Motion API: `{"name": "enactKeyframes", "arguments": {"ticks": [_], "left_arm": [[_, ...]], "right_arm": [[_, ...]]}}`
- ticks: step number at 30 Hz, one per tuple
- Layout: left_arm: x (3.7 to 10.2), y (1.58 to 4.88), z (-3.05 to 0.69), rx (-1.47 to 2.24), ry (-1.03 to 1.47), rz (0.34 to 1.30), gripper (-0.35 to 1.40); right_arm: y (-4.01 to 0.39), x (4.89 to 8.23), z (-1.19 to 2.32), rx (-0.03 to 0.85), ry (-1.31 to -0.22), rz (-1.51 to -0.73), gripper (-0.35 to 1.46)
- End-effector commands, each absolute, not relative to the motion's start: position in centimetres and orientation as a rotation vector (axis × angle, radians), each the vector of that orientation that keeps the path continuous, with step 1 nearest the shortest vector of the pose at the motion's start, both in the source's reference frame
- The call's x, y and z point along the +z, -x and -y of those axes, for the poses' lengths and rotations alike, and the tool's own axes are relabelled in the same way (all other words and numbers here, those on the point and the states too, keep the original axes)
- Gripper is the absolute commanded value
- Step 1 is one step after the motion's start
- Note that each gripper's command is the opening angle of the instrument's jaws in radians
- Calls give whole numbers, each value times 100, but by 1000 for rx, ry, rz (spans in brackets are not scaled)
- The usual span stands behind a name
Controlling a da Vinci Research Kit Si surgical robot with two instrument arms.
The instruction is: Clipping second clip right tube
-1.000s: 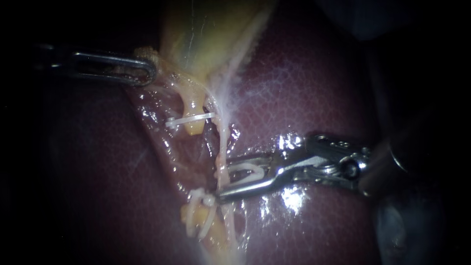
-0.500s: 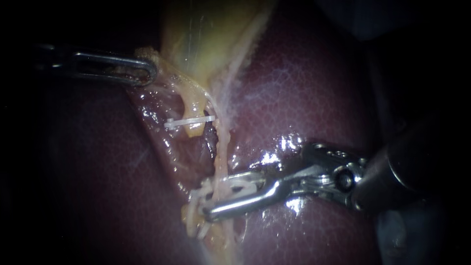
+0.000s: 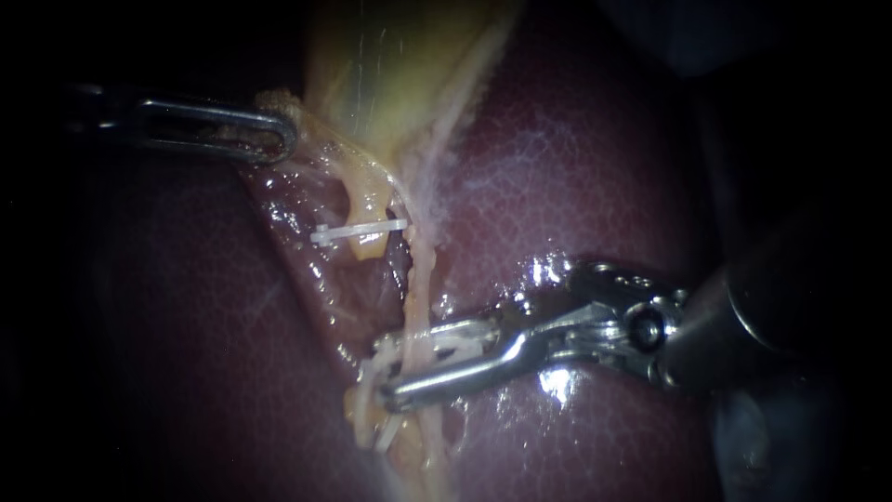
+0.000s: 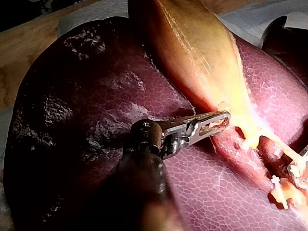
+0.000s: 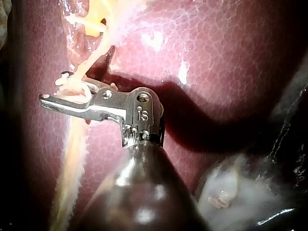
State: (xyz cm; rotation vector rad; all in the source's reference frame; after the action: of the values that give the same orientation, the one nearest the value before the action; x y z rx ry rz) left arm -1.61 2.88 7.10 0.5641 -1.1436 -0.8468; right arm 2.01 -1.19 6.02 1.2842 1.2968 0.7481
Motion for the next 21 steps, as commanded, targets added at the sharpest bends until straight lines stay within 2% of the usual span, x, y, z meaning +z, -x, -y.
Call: {"name": "enactKeyframes", "arguments": {"ticks": [1,6,11,21], "left_arm": [[710,161,-288,-847,-564,1143,-35],[710,161,-288,-847,-564,1143,-35],[710,161,-287,-847,-564,1143,-35],[710,161,-287,-847,-564,1143,-35]], "right_arm": [[-200,602,119,751,-1281,-1297,24],[-199,603,115,758,-1283,-1291,6],[-199,603,114,763,-1286,-1287,-35],[-200,605,113,759,-1289,-1285,-35]]}}
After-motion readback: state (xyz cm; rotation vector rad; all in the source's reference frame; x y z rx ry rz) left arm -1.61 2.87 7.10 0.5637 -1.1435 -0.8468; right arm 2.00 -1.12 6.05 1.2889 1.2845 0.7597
